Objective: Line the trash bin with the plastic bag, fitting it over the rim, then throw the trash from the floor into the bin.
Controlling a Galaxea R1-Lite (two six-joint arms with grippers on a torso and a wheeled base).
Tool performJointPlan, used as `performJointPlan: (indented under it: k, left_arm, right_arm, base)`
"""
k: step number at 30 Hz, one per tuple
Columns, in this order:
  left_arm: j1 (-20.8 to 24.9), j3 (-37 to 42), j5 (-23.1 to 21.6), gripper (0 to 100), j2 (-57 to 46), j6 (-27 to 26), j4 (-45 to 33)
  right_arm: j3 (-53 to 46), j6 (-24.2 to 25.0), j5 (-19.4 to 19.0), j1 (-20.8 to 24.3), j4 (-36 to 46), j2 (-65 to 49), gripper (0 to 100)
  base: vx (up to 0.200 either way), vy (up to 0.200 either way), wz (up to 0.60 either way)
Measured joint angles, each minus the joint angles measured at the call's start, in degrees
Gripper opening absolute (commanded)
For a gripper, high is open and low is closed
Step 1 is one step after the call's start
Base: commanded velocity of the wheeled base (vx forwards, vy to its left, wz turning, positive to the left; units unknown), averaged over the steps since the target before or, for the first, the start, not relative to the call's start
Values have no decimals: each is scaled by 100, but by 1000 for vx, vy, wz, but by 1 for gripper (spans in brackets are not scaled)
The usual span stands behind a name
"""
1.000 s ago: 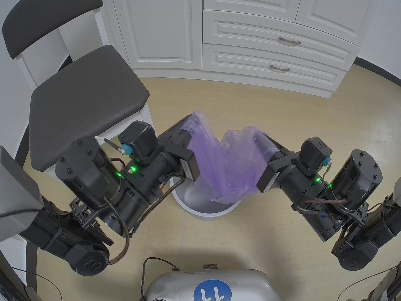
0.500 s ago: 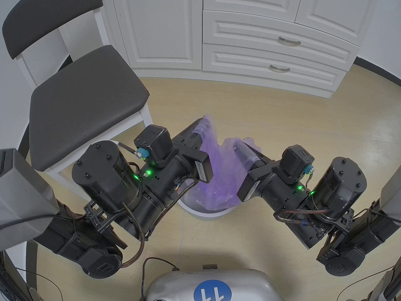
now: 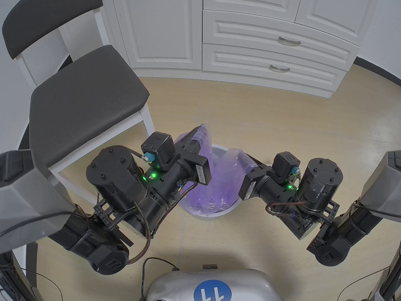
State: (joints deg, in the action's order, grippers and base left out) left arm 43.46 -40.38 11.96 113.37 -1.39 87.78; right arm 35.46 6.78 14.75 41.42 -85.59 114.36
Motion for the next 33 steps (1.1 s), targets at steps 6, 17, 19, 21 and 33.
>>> performJointPlan:
  k: [6, 17, 19, 21, 33]
  left_arm:
    - [-82, -207, -9, 0, 269, 30, 0]
    - [-135, -458, -4, 0, 586, 273, 0]
    - [-230, -562, -6, 0, 697, 289, 0]
    - [-344, -651, -11, 0, 796, 295, -1]
    - [-1285, -1715, -189, 0, 1793, 360, -69]
  right_arm:
    - [11, 9, -41, -163, 138, 41, 0]
    - [-222, 2, -44, -195, 662, -193, 0]
    - [-223, 0, -48, -206, 674, -171, 0]
    - [-201, 0, -57, -234, 673, -102, 0]
    - [450, 507, -272, -636, 660, 523, 0]
  base:
    - [0, 0, 0]
    - [0, 0, 0]
    - [0, 0, 0]
    - [0, 0, 0]
    - [0, 0, 0]
